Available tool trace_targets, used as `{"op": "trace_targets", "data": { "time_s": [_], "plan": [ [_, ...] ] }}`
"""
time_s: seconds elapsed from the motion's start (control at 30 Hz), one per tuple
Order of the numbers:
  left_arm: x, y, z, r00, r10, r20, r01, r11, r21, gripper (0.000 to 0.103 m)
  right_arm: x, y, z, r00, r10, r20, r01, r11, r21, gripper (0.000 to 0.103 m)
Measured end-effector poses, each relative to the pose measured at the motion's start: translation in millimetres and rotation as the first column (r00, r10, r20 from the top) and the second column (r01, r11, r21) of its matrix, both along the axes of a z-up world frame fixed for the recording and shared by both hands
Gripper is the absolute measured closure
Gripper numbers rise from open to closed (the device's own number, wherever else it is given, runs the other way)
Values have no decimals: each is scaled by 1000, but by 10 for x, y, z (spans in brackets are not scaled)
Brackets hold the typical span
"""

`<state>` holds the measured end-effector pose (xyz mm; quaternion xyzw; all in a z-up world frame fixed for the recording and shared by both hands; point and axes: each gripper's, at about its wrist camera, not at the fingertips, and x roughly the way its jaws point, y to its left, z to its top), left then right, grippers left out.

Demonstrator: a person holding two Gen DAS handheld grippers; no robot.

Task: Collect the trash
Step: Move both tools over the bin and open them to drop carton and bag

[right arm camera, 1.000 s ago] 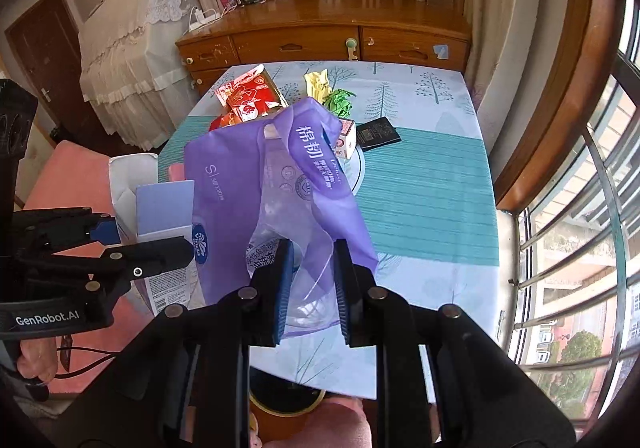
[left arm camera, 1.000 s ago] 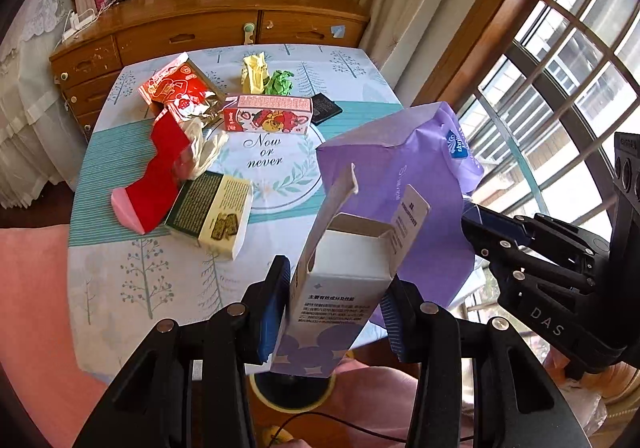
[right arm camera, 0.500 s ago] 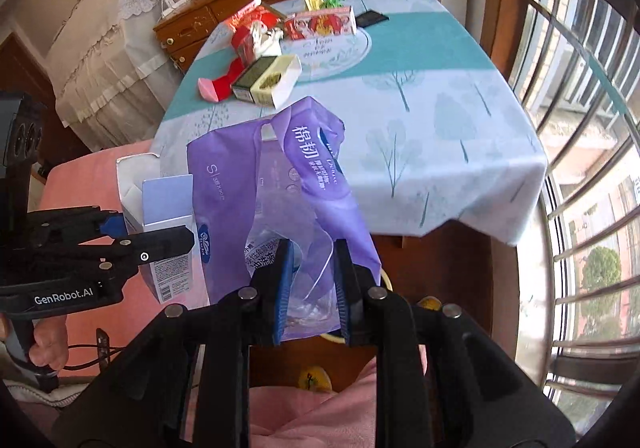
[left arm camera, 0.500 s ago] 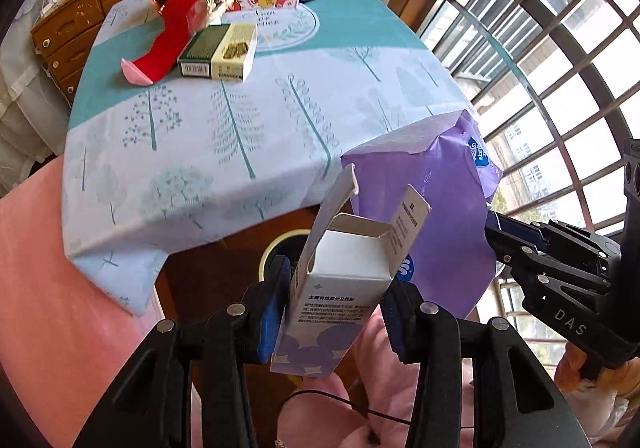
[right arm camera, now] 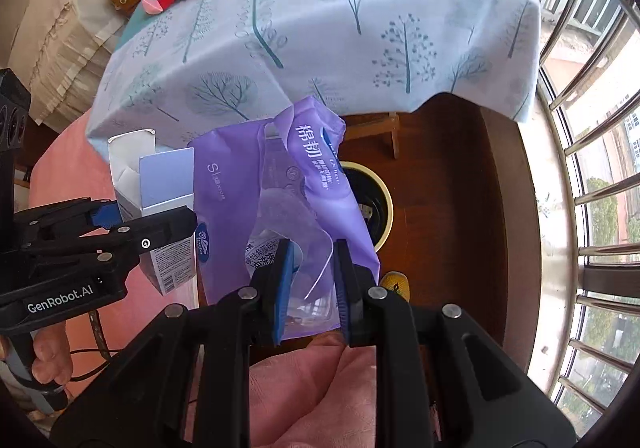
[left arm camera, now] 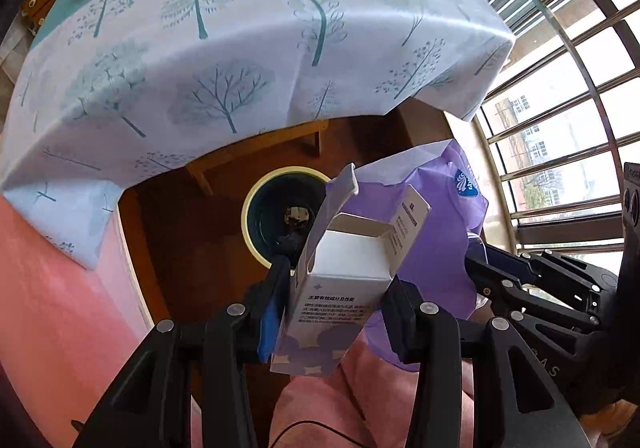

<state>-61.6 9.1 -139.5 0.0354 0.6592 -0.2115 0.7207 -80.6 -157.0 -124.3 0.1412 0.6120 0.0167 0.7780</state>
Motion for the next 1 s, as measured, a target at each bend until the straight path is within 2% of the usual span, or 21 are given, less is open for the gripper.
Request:
{"op": "trace_targets", "data": {
  "time_s": [0.2, 0.37, 0.57, 0.83, 1.0],
  "plan": [
    [71, -166, -892, 999, 25, -39, -23, 999, 46, 60, 142, -18, -942, 997, -19, -77, 19, 1000, 5, 86],
    [182, -230, -1759, 996, 59, -71, -53, 995, 84, 60, 349, -80, -1758, 992, -47, -117, 49, 999, 8, 86],
    [351, -208, -2754, 988, 114, -104, -100, 986, 137, 60, 567, -143, -2668, 985, -56, -164, 69, 995, 72, 86],
    [496, -205, -3749, 985, 122, -120, -96, 975, 199, 62, 548, -202, -3468, 972, -48, -229, 86, 983, 161, 86],
    [566, -247, -4087, 986, 116, -122, -89, 975, 204, 62, 526, -295, -3766, 962, -46, -269, 113, 964, 239, 86]
  ]
}}
